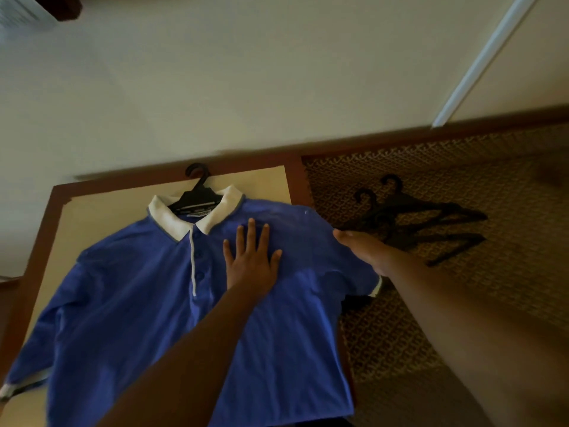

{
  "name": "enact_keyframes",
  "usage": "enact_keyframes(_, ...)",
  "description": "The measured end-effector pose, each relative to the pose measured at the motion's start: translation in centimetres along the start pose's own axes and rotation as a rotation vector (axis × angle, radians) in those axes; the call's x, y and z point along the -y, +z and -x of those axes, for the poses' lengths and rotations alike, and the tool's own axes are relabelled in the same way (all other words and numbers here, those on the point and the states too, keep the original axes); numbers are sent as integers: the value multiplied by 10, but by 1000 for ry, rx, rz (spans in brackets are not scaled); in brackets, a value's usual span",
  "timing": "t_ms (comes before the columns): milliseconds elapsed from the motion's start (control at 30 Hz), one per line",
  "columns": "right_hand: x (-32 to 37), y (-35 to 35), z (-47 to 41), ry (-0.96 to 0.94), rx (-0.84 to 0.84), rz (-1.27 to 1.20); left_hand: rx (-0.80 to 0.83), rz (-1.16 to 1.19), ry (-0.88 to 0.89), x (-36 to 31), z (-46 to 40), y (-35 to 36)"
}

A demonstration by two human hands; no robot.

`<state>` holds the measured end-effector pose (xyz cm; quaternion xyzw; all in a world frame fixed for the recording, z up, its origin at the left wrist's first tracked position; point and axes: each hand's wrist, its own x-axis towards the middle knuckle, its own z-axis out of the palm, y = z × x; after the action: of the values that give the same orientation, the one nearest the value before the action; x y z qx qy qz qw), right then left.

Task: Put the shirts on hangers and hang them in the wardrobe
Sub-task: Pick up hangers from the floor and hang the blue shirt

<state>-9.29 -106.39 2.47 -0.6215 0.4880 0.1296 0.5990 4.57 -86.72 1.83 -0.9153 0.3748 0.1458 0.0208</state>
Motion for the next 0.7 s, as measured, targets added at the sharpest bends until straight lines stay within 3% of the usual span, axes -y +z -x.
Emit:
enact_keyframes(133,18,19,-5,-127,35,-180,-42,33,-23,-5,-5,5)
enact_keyframes(267,31,20,-15,-177,-78,-101,-29,17,-21,-1,-8,11)
enact_keyframes(433,46,2,-19,-183,-87,-142,-23,-19,3,13,-18,6)
enact_keyframes(567,43,-8,-22,-159,53,21,-29,-19,-4,19,-23,6)
enact_keyframes(700,35,-25,-23,-51,107,334,-34,-31,-10,19,-24,7)
